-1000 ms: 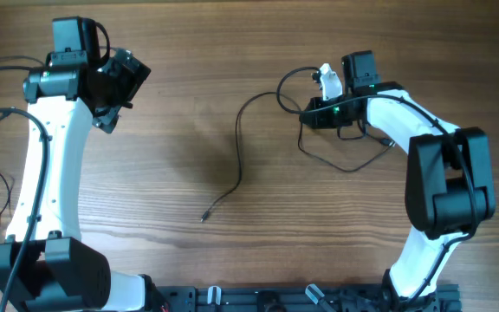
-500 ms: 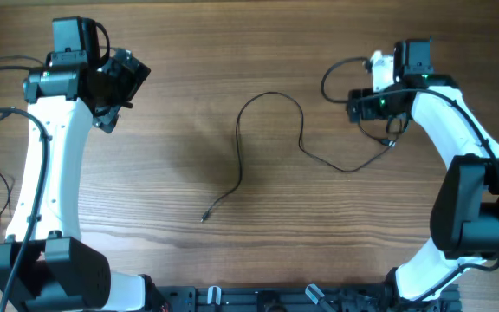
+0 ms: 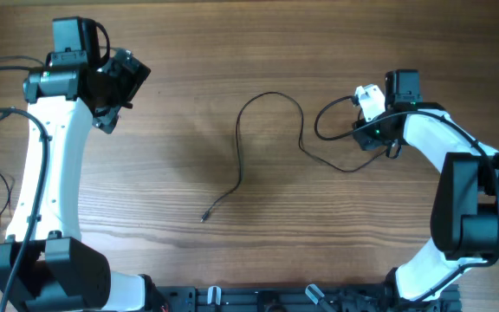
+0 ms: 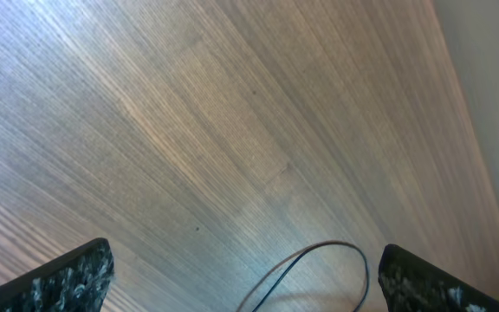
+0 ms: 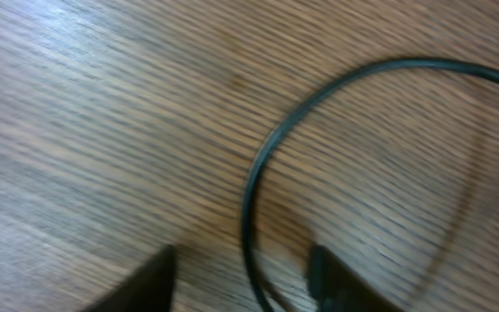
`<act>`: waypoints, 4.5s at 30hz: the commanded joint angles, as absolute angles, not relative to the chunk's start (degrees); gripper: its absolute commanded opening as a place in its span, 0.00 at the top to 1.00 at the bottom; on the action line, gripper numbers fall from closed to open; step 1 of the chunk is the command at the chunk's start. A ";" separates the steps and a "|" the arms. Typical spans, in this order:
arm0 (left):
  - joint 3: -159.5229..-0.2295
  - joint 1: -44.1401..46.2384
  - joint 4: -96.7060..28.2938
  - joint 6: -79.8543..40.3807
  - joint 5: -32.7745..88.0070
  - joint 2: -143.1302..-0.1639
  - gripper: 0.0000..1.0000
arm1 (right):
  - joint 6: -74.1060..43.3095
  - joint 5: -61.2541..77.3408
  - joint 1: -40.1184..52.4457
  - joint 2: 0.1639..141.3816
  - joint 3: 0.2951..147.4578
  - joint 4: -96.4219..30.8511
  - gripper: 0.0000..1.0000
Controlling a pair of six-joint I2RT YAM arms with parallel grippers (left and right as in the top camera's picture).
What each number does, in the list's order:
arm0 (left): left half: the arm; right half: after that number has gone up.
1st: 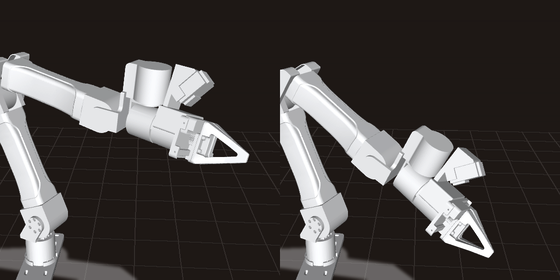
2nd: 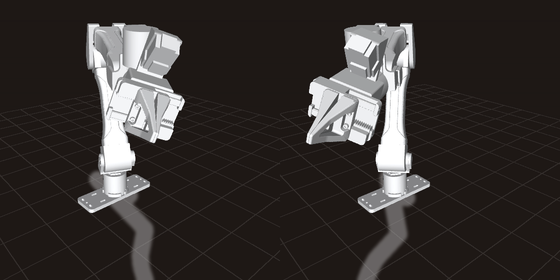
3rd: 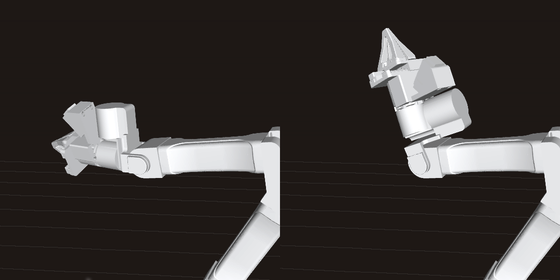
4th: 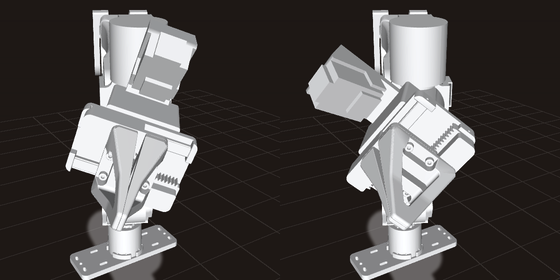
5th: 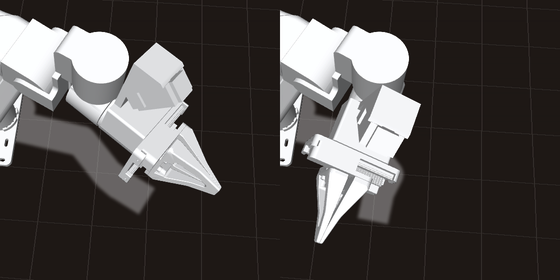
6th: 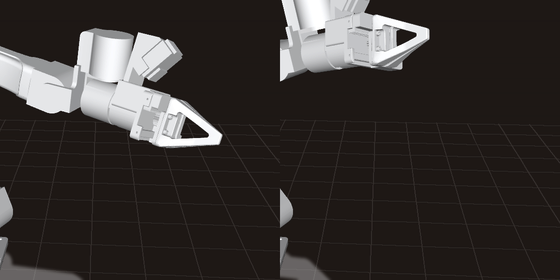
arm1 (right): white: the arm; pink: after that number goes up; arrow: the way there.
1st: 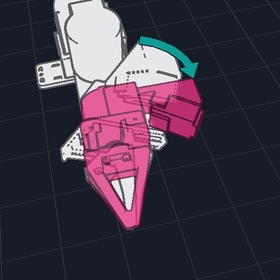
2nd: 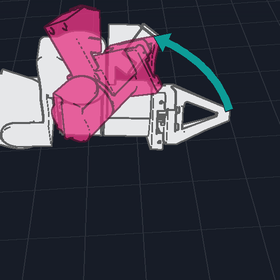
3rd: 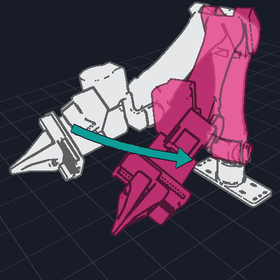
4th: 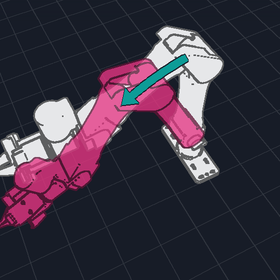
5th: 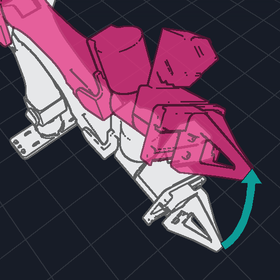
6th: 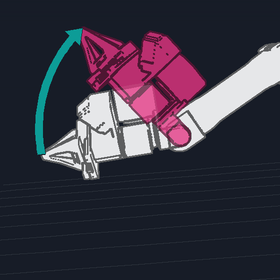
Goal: Untangle cables
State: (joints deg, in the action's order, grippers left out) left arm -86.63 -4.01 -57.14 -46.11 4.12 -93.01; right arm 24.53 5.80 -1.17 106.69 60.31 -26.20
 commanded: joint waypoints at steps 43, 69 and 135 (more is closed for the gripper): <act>-81.60 -6.24 -60.95 -54.48 3.33 -97.10 0.00 | -3.92 10.48 37.65 106.17 76.03 -30.33 0.00; -81.58 -1.98 -61.19 -54.46 -2.26 -97.54 0.00 | -24.40 12.23 31.38 115.50 76.01 -39.35 0.04; -65.56 27.81 -49.25 -52.77 -0.71 -111.04 0.14 | -21.08 0.10 6.57 94.83 84.07 -45.98 0.00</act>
